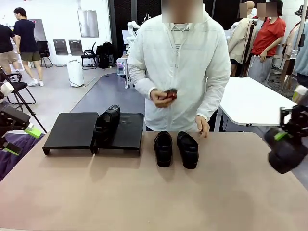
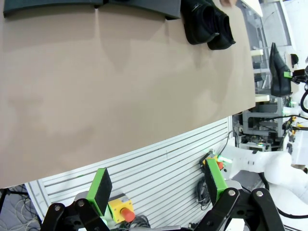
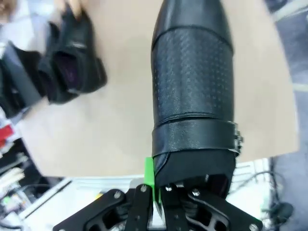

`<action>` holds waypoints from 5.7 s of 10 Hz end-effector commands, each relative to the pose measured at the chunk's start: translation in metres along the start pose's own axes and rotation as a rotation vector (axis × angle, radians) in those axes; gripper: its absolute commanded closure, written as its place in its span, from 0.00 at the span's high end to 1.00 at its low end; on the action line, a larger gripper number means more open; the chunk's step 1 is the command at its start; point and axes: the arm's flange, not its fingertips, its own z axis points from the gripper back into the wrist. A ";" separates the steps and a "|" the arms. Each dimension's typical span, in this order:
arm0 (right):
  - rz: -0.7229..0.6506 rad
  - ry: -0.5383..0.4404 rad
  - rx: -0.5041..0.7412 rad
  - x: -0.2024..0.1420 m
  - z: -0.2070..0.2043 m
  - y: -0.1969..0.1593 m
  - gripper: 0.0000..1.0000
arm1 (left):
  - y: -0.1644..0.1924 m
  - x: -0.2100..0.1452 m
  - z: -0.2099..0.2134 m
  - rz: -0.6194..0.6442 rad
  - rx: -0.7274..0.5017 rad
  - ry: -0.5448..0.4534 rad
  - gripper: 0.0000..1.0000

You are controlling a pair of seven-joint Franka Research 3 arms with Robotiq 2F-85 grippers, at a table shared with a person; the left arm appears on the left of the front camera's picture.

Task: Organize the shoes by placing them on the stand.
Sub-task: Pick up one Shoe and place it in the middle of the table, then place the Shoe from the middle of the table onto the Shoes Stand.

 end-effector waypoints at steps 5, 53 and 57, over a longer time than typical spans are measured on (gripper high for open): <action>0.215 0.113 0.044 -0.126 -0.081 0.157 0.00 | 0.003 0.000 0.002 -0.010 -0.008 0.006 1.00; -0.031 0.000 0.359 -0.009 0.010 -0.056 1.00 | -0.180 -0.021 -0.183 -0.072 0.259 0.169 1.00; -0.031 0.000 0.359 -0.009 0.010 -0.056 1.00 | -0.273 -0.052 -0.313 0.015 0.521 0.178 1.00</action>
